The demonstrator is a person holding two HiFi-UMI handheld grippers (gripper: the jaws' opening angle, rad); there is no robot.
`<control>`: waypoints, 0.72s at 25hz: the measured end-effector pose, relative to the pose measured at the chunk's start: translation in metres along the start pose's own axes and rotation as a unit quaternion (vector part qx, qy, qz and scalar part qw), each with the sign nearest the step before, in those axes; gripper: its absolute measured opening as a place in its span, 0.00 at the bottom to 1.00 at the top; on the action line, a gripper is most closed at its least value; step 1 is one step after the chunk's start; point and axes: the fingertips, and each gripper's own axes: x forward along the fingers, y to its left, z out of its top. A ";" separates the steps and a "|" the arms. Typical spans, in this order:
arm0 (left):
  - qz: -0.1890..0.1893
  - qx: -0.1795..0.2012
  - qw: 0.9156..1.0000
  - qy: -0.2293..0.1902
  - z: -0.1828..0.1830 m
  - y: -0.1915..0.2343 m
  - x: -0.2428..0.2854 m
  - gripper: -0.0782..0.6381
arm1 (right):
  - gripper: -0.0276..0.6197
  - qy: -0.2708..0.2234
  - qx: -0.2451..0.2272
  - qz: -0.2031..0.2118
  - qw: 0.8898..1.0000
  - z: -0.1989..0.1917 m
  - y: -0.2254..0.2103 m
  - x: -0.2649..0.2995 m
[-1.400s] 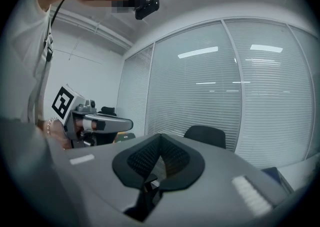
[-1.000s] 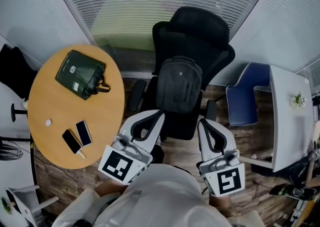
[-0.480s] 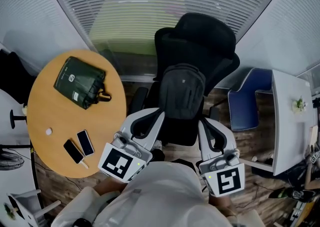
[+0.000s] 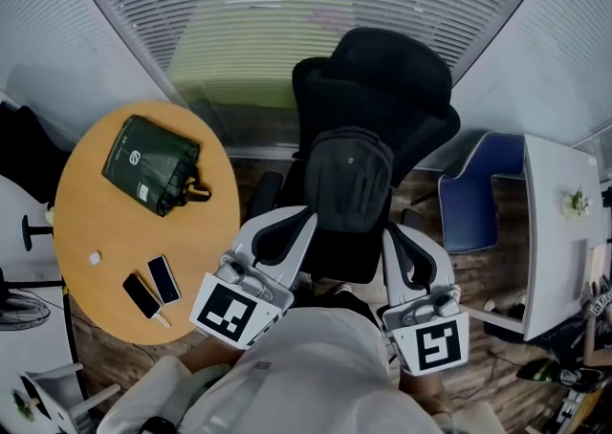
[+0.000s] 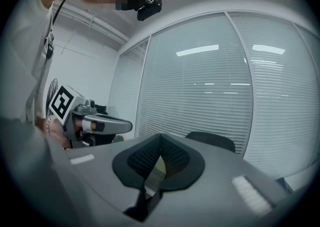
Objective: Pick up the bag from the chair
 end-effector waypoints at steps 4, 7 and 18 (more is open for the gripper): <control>0.001 0.000 1.000 0.003 0.002 -0.004 0.013 0.12 | 0.05 0.004 -0.003 -0.004 1.000 -0.001 -0.016 -0.002; 0.002 0.002 1.000 0.000 0.004 -0.012 0.021 0.12 | 0.05 -0.002 -0.006 -0.006 1.000 0.001 -0.027 -0.008; 0.009 0.005 1.000 0.019 -0.013 -0.022 0.041 0.12 | 0.05 0.012 0.013 0.002 1.000 -0.018 -0.049 -0.014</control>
